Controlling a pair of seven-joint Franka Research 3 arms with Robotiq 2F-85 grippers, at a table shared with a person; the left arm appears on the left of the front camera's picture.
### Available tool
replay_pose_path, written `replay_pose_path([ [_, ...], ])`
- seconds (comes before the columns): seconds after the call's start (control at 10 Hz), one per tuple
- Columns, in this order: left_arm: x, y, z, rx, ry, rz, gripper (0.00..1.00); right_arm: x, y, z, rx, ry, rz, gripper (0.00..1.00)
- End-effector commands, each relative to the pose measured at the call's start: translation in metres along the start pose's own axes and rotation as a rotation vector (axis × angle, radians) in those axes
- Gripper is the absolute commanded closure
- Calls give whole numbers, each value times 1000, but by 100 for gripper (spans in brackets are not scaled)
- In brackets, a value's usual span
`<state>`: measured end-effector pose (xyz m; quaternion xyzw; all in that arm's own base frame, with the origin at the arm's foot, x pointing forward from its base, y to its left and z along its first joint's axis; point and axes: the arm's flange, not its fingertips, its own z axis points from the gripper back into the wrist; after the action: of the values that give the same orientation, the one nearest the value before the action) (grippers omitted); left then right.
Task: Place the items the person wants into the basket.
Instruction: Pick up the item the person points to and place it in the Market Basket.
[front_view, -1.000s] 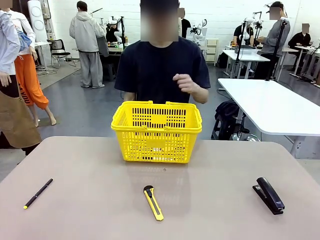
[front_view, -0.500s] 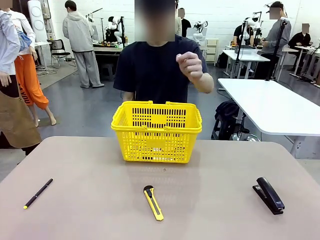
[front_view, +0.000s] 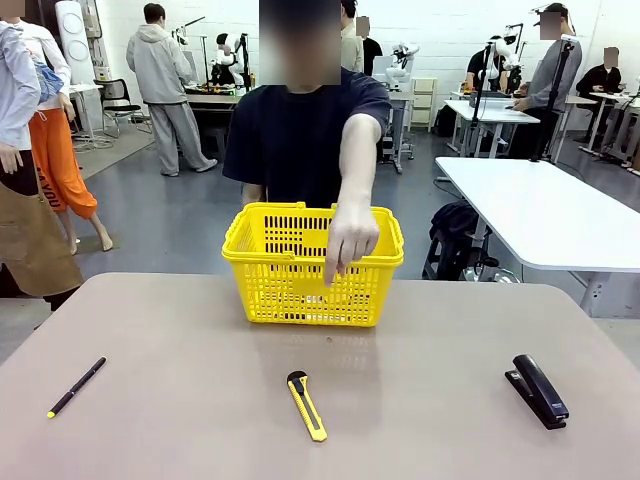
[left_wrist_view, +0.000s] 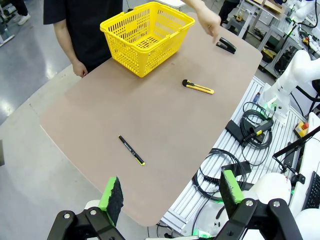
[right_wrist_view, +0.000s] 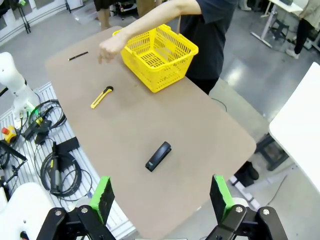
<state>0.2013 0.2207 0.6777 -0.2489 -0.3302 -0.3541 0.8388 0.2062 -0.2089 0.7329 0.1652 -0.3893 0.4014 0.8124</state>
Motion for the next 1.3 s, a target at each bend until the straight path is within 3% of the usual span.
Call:
replay_pose_path([
  [0.0,-1,-1,0,-7,-9,-22,0,1,0,1,11,-9,-2,0],
  [1.2,-1,-1,0,-7,-9,-22,0,1,0,1,11,-9,-2,0],
])
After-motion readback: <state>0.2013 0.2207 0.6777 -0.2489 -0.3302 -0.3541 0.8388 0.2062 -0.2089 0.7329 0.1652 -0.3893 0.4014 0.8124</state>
